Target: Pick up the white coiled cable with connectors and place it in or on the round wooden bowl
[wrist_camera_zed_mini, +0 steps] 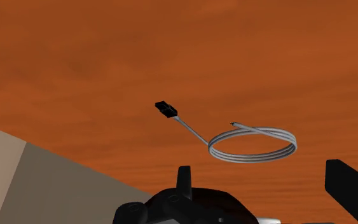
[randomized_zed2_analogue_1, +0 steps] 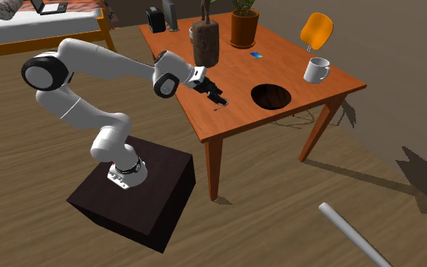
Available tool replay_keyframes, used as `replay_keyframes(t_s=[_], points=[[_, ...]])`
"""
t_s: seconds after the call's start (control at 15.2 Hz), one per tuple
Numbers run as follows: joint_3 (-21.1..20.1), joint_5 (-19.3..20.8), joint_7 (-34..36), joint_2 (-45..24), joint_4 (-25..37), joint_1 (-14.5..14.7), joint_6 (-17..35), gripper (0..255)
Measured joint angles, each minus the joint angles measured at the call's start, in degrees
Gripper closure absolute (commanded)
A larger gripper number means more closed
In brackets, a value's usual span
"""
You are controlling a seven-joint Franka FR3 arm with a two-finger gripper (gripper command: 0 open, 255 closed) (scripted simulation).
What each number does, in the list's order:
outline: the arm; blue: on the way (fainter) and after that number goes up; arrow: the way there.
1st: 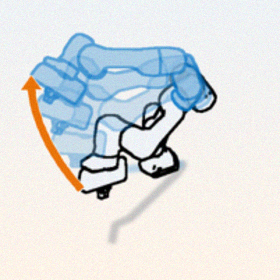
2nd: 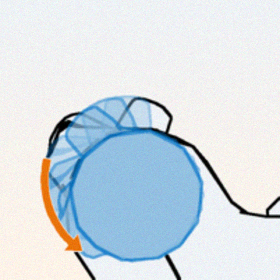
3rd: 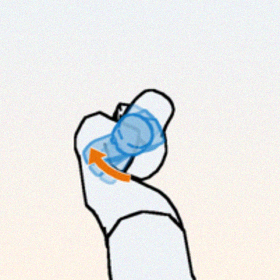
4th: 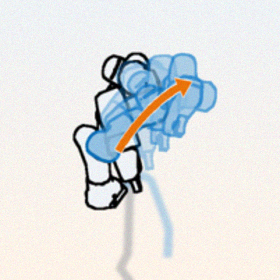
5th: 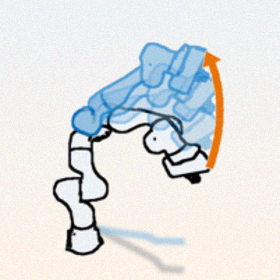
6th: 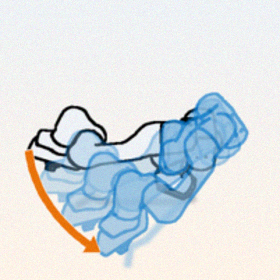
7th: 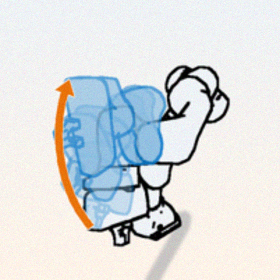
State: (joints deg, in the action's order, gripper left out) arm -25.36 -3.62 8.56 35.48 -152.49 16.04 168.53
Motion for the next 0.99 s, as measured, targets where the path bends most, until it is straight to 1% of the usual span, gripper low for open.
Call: replay_keyframes(t_s=[0.13,0.53,0.59,0.99], points=[[-0.9,0.5,0.3,-2.0,0.5,-1.2,1.6,0],[-1.2,0.7,0.4,-2.6,0.7,-1.7,2.1,0],[-1.2,0.7,0.4,-2.6,0.7,-1.7,2.1,255],[-1.1,0.6,0.3,-2.5,0.8,-1.5,2.2,255]])
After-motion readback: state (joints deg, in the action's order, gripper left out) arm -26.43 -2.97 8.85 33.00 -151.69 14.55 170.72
